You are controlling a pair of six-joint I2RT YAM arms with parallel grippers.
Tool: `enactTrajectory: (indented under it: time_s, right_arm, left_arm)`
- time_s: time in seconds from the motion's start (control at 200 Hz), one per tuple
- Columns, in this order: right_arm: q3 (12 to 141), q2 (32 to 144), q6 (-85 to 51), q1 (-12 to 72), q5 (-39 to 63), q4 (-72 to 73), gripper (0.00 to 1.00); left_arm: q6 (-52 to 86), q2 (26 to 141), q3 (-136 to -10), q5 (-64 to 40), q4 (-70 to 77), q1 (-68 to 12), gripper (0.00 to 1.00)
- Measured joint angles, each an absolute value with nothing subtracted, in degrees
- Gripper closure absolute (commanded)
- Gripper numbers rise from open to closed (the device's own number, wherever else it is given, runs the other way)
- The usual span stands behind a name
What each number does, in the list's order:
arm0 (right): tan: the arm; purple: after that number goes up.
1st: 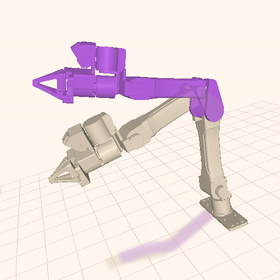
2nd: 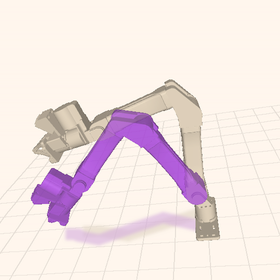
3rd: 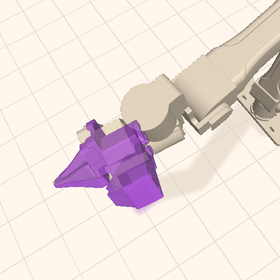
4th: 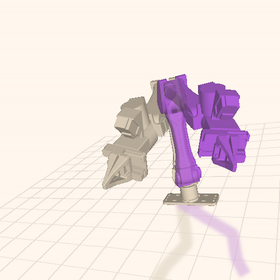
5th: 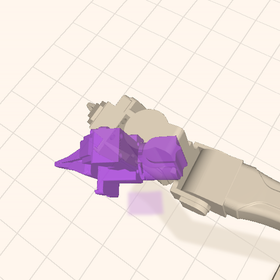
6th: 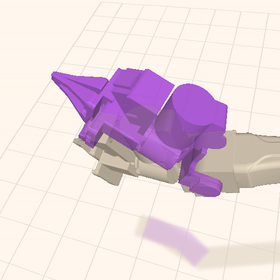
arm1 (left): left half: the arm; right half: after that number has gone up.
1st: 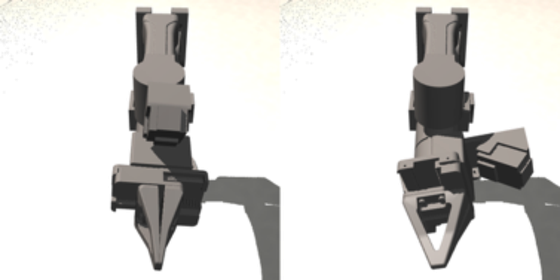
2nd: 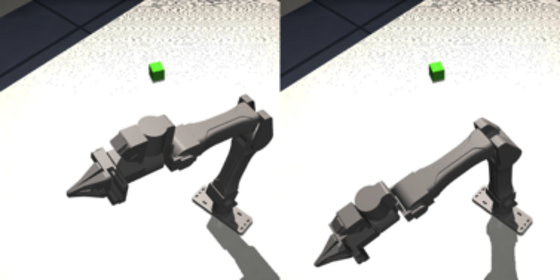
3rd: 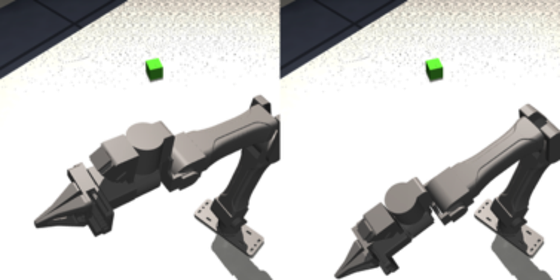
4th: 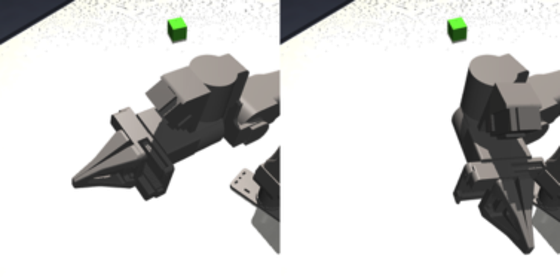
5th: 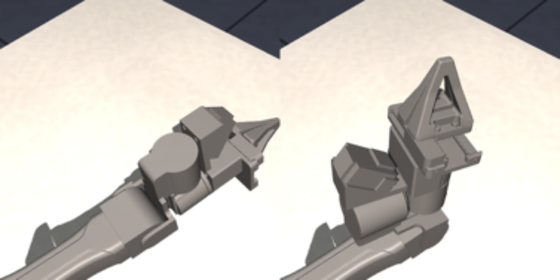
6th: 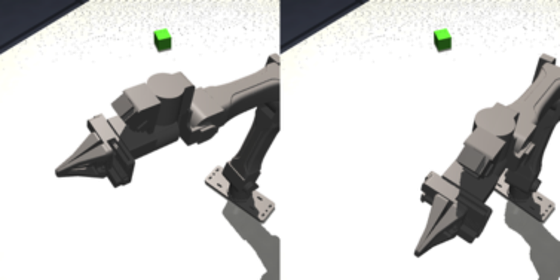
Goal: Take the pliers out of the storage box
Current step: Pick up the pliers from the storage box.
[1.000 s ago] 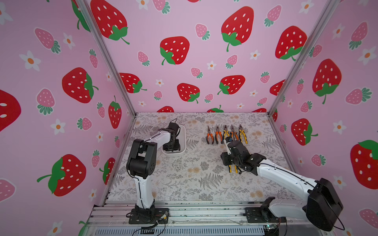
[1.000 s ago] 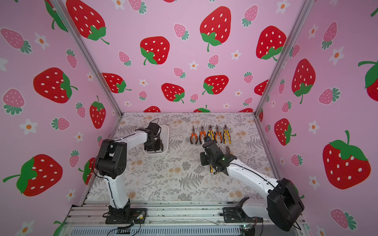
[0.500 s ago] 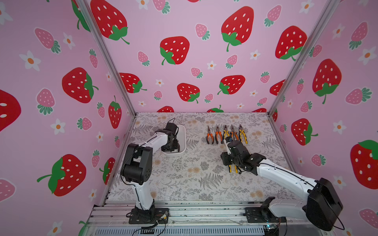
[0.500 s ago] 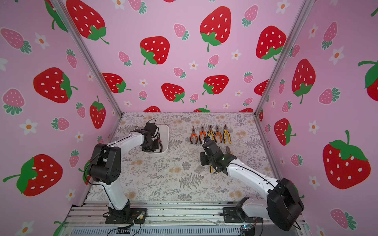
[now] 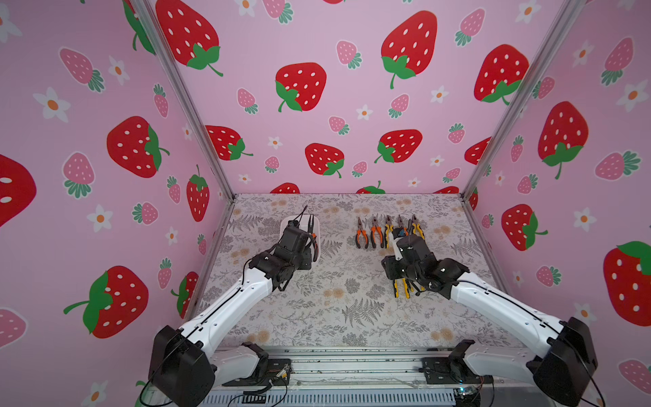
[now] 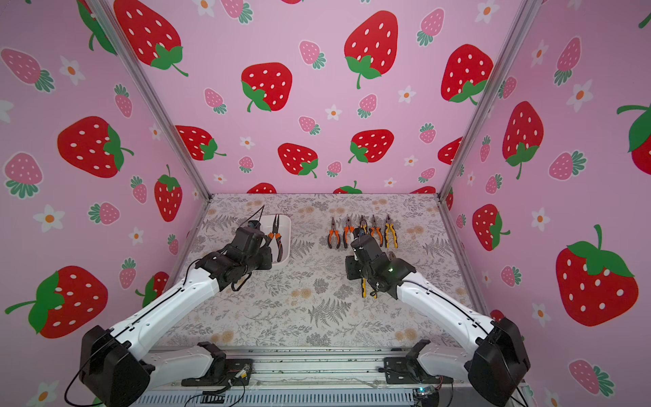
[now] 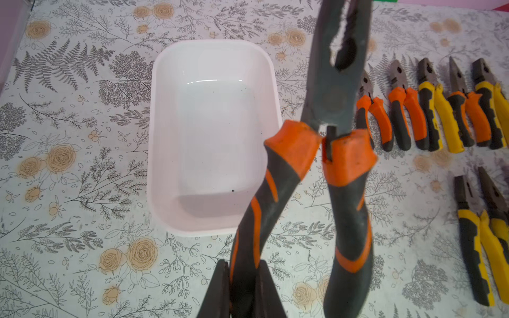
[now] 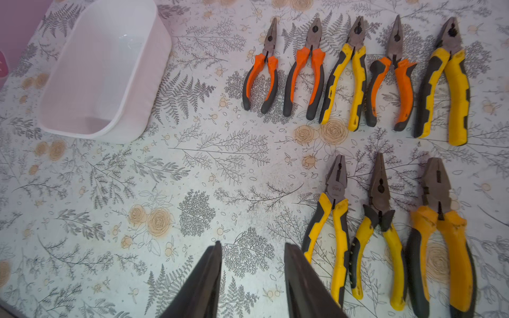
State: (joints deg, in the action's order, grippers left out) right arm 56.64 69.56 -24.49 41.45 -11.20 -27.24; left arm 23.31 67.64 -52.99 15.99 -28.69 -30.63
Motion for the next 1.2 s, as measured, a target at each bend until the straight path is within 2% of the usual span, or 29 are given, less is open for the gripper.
enactTrajectory:
  time_s: [0.135, 0.31, 0.54, 0.805, 1.2]
  right_arm:
    - [67.66, 72.84, -25.63, 41.52, -10.57, -33.82, 0.49]
    - [83.64, 81.19, -28.08, 41.71, -8.54, -42.28, 0.49]
    - [92.05, 87.11, -36.93, 42.46, -3.05, -46.50, 0.44]
    - [92.82, 90.65, -45.30, 45.67, 0.78, -46.48, 0.44]
    - [92.82, 93.17, -48.88, 46.28, 5.04, -43.86, 0.44]
  left_arm:
    - [23.59, 63.53, -46.72, 19.94, -25.34, -38.59, 1.00]
    - [22.85, 60.84, -42.41, 27.64, -21.17, -49.91, 1.00]
    - [22.74, 62.41, -41.36, 39.55, -17.26, -59.00, 1.00]
    - [24.05, 69.95, -42.59, 49.19, -17.78, -63.46, 1.00]
    - [24.27, 70.78, -43.22, 51.42, -16.16, -64.71, 1.00]
